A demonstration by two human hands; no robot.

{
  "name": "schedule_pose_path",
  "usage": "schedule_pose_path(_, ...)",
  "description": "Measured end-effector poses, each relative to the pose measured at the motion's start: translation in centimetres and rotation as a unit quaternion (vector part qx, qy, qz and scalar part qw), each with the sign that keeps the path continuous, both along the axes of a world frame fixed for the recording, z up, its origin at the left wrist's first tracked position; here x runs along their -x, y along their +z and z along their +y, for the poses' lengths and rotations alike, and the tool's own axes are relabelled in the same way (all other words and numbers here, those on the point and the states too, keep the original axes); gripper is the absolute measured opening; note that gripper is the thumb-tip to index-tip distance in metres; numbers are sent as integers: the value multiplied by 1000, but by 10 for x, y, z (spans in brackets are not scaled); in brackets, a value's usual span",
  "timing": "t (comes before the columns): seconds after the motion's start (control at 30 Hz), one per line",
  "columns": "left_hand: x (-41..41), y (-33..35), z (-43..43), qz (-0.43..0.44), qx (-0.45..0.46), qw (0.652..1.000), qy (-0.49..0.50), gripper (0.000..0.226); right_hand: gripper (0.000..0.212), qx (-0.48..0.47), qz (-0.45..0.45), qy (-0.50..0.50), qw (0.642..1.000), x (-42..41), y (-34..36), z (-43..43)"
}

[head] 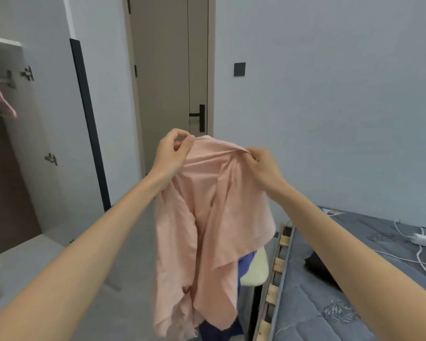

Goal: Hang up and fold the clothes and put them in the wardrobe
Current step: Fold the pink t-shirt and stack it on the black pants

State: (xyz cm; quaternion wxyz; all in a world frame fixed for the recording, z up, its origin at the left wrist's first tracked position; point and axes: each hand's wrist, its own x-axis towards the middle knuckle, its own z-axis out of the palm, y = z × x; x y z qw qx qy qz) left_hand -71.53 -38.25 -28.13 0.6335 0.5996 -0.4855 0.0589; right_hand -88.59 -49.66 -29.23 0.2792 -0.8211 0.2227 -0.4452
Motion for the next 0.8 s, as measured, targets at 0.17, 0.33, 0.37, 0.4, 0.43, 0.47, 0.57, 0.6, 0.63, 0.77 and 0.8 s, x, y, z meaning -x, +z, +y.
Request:
schedule_pose_path(0.17,-4,-25,9,-135,-148,979,-49,34,34,32,-44,-22,998,-5,23,4)
schedule_pose_path(0.33,-17,-61,2,-154,-261,951,65,20,28,-24,-89,-54,994,5,39,-7)
schedule_pose_path(0.37,-19,-66,1,-148,-293,941,81,19,27,-43,-100,-59,992,9,41,-10)
schedule_pose_path(0.4,-21,-71,0,-141,-316,933,93,19,26,-58,-111,-68,990,13,42,-13)
schedule_pose_path(0.43,-23,-74,-1,-134,-329,929,102,19,27,-67,-118,-79,988,18,43,-17)
schedule_pose_path(0.47,-24,-76,-2,-127,-332,929,108,19,30,-72,-122,-93,986,23,45,-20)
schedule_pose_path(0.57,-28,-79,-5,-129,-315,931,131,25,34,-88,-132,-134,978,37,44,-32)
schedule_pose_path(0.6,-29,-80,-6,-132,-310,931,141,26,33,-95,-134,-152,975,42,41,-36)
schedule_pose_path(0.63,-30,-79,-7,-133,-306,931,151,25,32,-103,-137,-172,970,46,39,-40)
schedule_pose_path(0.77,-28,-70,-15,-110,-282,944,134,25,29,-101,-112,-263,953,65,20,-54)
schedule_pose_path(0.8,-24,-66,-17,-113,-267,949,125,27,26,-102,-82,-286,949,69,13,-56)
